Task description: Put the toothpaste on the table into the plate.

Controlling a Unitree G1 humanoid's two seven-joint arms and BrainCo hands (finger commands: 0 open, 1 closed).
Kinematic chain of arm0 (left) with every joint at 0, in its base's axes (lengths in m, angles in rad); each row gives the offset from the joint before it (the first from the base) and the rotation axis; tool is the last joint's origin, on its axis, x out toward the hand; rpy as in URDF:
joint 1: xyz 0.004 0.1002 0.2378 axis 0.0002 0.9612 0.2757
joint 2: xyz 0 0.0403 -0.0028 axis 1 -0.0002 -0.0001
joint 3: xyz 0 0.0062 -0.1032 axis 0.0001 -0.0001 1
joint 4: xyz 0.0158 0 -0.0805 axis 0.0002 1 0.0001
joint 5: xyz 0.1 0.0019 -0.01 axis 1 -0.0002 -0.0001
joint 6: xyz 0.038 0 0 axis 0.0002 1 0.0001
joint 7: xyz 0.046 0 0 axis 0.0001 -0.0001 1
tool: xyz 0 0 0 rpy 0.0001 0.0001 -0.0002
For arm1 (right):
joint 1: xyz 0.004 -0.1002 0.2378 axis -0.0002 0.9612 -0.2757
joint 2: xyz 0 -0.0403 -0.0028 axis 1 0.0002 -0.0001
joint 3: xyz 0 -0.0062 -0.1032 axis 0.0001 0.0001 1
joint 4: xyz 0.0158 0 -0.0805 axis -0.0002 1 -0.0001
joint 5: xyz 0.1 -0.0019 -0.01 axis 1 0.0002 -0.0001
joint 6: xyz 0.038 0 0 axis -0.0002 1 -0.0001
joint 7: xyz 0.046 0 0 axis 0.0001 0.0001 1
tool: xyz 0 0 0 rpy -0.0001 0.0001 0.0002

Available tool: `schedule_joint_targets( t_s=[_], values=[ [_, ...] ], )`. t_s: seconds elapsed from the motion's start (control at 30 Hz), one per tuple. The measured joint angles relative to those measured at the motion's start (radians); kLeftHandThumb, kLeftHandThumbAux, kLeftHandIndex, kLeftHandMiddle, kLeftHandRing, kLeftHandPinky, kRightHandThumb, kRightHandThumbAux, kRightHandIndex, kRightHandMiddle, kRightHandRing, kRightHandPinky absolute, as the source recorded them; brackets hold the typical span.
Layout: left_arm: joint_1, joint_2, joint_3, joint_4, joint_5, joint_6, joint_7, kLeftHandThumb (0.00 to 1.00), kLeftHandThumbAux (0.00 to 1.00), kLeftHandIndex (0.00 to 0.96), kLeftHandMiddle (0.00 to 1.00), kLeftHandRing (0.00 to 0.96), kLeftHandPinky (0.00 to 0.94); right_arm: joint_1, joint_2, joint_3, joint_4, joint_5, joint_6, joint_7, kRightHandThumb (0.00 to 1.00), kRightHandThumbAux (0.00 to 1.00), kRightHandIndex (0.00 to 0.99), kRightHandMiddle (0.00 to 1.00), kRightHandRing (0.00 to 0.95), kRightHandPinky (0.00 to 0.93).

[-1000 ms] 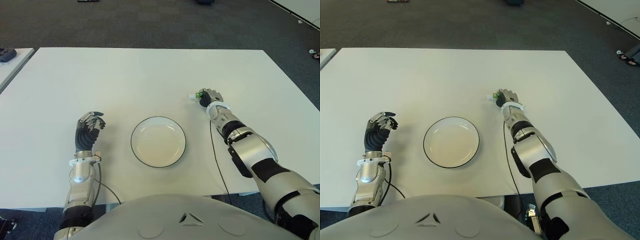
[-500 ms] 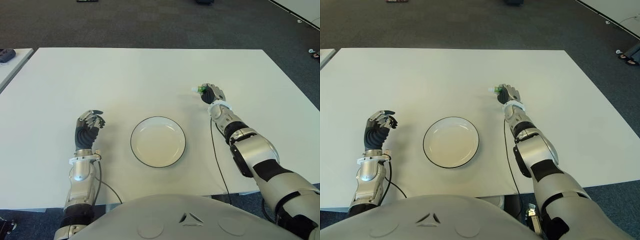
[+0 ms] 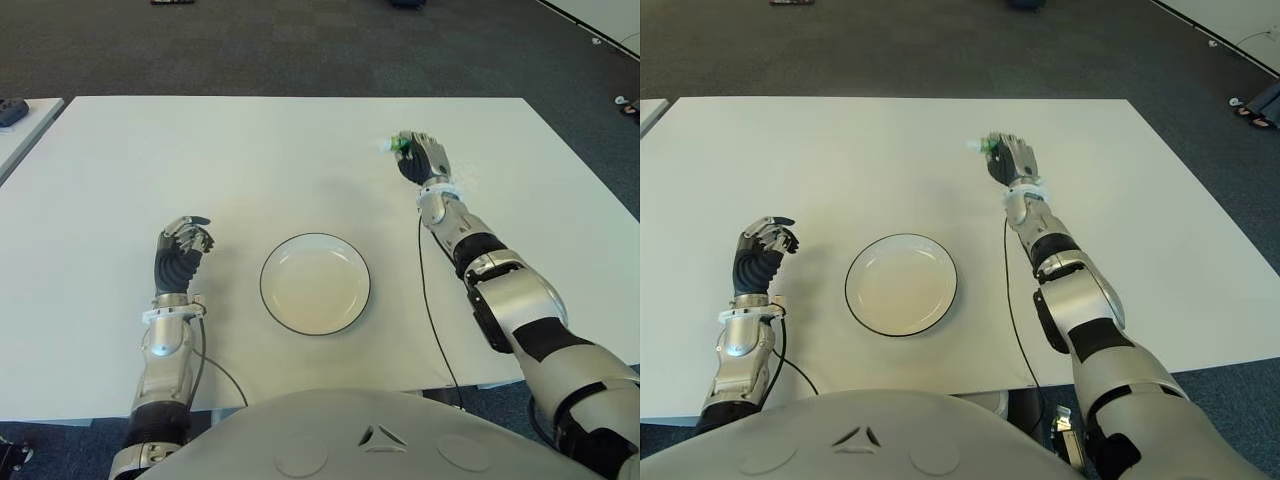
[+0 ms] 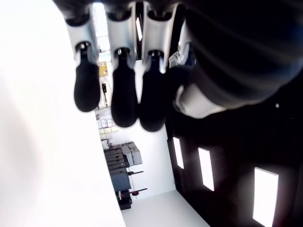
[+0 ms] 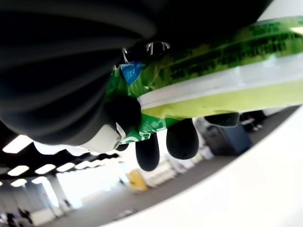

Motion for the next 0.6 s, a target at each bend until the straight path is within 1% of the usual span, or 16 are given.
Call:
schedule_joint_targets(
  t_s=[0.13,0.23,0.5,0.6],
  values=[
    [-0.014,-0.004,-0.003,0.004,0.011,0.009,0.011,0.695,0.717,0.431,0.657,0.639,0.605,0.046,-0.009,0.008,-0.117,-0.009,-0.056,-0.002,0.849,0.68,0.398,0.552,0.864,0.88],
    [-0.015,-0.008,-0.006,0.004,0.017,0.011,0.017,0.694,0.717,0.43,0.653,0.636,0.598,0.092,-0.014,0.012,-0.205,-0.017,-0.085,0.005,0.849,0.68,0.397,0.553,0.87,0.882],
    [-0.022,-0.014,-0.023,0.012,0.019,0.006,0.018,0.691,0.718,0.43,0.646,0.629,0.592,0.252,-0.032,0.013,-0.468,-0.026,-0.122,0.068,0.85,0.68,0.397,0.555,0.877,0.882],
    [-0.028,-0.014,-0.025,0.019,0.024,0.005,0.018,0.691,0.718,0.43,0.648,0.632,0.593,0.295,-0.037,0.015,-0.54,-0.032,-0.137,0.094,0.85,0.68,0.397,0.556,0.877,0.88]
  ],
)
